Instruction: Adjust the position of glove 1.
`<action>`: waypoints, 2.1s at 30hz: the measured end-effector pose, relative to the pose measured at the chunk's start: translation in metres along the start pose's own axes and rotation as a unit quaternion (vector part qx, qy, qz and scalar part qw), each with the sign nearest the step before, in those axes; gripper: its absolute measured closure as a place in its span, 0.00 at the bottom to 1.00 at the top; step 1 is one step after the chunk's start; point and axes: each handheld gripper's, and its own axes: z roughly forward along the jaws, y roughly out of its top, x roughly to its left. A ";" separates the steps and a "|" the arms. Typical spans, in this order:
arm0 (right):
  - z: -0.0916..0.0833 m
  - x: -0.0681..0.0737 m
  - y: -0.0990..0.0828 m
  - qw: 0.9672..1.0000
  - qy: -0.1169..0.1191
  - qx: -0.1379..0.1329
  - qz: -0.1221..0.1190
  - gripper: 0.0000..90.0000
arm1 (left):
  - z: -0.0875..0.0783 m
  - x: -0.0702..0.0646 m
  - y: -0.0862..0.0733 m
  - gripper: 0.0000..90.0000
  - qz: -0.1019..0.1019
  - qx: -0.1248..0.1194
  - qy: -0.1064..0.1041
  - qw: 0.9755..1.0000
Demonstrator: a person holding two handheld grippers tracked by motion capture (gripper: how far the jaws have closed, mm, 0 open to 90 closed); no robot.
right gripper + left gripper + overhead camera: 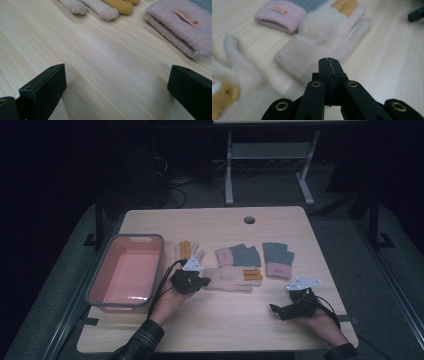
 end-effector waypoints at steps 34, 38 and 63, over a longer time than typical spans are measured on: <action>0.000 0.000 0.001 1.000 0.002 0.001 -0.001 0.02 | 0.019 -0.026 -0.008 1.00 0.009 0.071 -0.070 0.995; 0.000 0.000 0.001 1.000 0.002 0.001 -0.002 0.02 | 0.017 -0.043 -0.011 1.00 0.016 0.075 -0.088 0.993; 0.001 0.000 0.001 1.000 0.002 0.000 -0.003 0.02 | 0.052 -0.031 0.023 0.33 0.024 0.034 -0.021 0.999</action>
